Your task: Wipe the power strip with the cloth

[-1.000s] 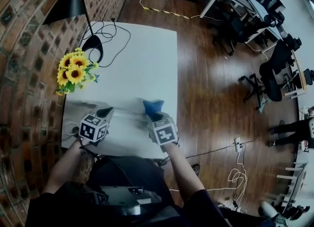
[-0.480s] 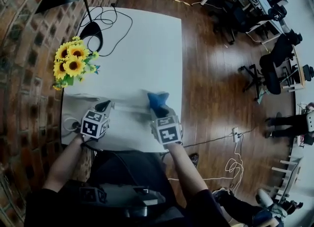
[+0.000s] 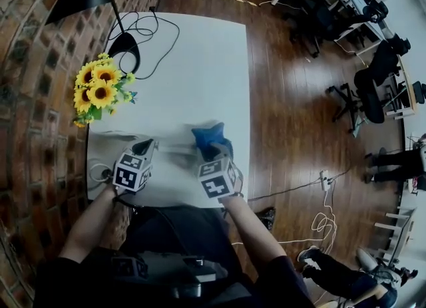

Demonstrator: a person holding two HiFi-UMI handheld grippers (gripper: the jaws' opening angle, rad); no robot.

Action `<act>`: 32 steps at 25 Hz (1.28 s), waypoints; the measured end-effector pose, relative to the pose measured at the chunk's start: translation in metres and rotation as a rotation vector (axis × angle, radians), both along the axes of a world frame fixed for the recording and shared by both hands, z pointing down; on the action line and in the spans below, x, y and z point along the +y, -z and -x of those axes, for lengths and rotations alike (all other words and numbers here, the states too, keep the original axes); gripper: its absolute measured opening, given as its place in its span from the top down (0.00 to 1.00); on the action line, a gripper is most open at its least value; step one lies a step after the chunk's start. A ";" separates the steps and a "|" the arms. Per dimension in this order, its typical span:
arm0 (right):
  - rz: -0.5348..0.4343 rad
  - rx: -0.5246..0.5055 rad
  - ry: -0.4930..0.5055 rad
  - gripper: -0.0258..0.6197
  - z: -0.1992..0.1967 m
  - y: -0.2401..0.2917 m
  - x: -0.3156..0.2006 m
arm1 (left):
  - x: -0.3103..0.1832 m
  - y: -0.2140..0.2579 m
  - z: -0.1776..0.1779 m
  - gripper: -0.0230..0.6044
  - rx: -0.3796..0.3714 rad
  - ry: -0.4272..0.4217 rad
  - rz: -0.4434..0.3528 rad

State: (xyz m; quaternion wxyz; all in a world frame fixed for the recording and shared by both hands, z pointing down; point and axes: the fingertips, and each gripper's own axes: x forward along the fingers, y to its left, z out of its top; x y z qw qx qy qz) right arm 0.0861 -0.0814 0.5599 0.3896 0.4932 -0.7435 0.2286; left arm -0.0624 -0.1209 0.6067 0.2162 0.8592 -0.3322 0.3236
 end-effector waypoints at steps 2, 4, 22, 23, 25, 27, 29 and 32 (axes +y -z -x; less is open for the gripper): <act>-0.010 0.006 0.035 0.86 0.012 0.000 -0.002 | 0.000 0.001 0.000 0.97 -0.002 0.002 -0.009; -0.020 0.013 0.076 0.86 0.025 0.002 -0.004 | 0.000 0.001 0.000 0.97 -0.003 0.003 -0.015; -0.056 0.017 0.305 0.86 0.113 0.001 -0.006 | 0.003 0.010 -0.006 0.96 -0.015 0.017 -0.022; -0.058 0.012 0.310 0.86 0.117 0.001 -0.006 | 0.003 0.010 -0.006 0.96 -0.014 0.017 -0.022; -0.059 0.006 0.318 0.86 0.122 0.001 -0.007 | 0.002 0.010 -0.006 0.96 -0.014 0.017 -0.026; -0.057 0.000 0.325 0.86 0.126 0.002 -0.008 | 0.002 0.010 -0.006 0.96 -0.015 0.017 -0.028; -0.051 -0.018 0.328 0.86 0.130 0.002 -0.008 | 0.002 0.010 -0.006 0.96 -0.015 0.018 -0.029; -0.025 -0.094 0.305 0.86 0.136 0.002 -0.011 | 0.002 0.009 -0.006 0.96 -0.015 0.021 -0.031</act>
